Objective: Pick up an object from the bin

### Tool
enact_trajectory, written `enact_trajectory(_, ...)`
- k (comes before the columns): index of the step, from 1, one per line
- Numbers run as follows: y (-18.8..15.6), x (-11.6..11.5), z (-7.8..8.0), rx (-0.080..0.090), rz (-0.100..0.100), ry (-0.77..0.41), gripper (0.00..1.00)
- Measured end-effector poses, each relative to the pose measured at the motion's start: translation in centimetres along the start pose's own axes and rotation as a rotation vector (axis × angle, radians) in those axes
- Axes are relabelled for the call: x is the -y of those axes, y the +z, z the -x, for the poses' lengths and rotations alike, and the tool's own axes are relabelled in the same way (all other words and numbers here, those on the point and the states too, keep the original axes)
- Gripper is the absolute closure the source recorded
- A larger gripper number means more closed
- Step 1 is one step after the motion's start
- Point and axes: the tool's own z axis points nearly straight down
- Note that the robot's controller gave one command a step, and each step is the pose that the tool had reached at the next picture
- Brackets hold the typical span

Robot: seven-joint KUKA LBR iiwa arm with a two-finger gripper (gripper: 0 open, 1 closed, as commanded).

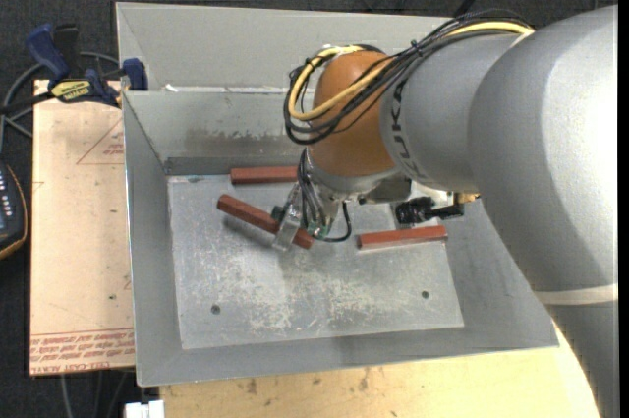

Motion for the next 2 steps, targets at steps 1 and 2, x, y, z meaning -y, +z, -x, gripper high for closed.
enact_trajectory(1, -3.6, -0.1, 0.1, 0.0, 0.0, -0.002, 1.0)
enact_trajectory(2, -4.9, -0.2, 0.1, -0.002, -0.001, -0.004, 1.0)
